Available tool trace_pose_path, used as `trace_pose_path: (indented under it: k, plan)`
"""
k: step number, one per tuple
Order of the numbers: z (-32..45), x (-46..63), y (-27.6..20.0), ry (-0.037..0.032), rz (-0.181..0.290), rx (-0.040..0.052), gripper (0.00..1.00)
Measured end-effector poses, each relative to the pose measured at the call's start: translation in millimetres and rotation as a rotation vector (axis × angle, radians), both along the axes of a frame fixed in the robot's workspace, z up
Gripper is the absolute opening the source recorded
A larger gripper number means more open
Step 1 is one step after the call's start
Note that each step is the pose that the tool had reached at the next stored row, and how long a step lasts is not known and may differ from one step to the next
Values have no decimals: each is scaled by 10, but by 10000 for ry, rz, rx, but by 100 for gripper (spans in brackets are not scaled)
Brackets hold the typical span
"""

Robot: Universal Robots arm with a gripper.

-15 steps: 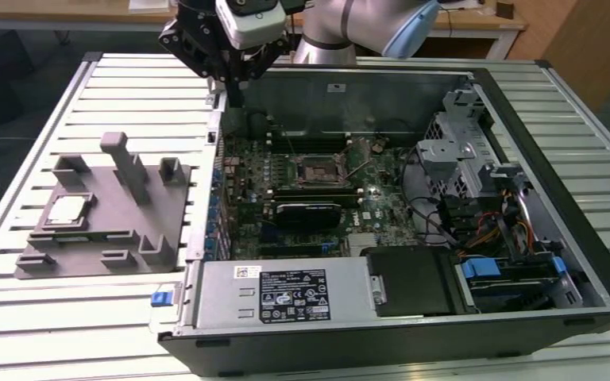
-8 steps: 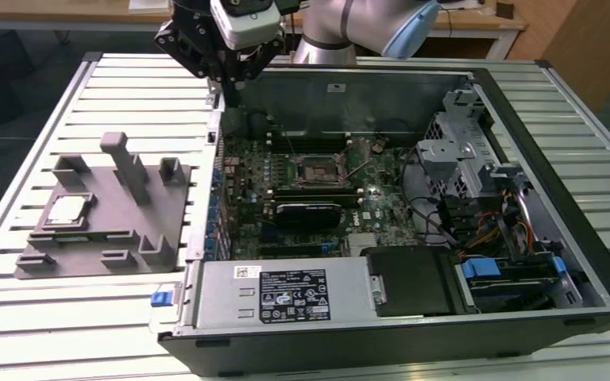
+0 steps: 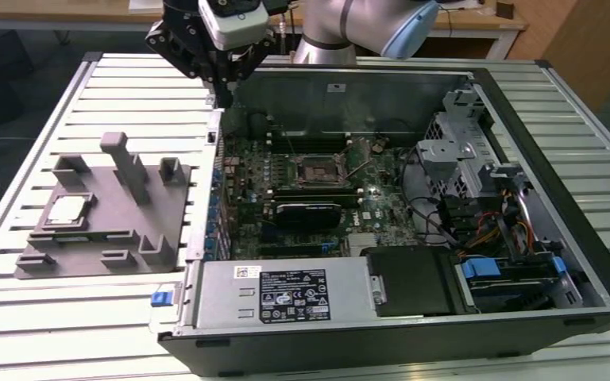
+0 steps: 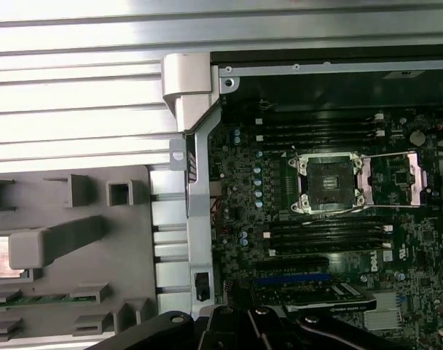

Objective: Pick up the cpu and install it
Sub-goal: 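Reach for the cpu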

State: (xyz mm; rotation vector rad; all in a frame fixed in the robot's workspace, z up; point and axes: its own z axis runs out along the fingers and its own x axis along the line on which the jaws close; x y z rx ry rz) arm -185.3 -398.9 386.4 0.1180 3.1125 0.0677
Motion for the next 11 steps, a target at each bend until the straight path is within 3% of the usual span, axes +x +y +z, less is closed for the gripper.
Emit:
trace_pose_path:
  k: [11]
  plan:
    - [-9, -124, 0, 0, 0, 0, 11]
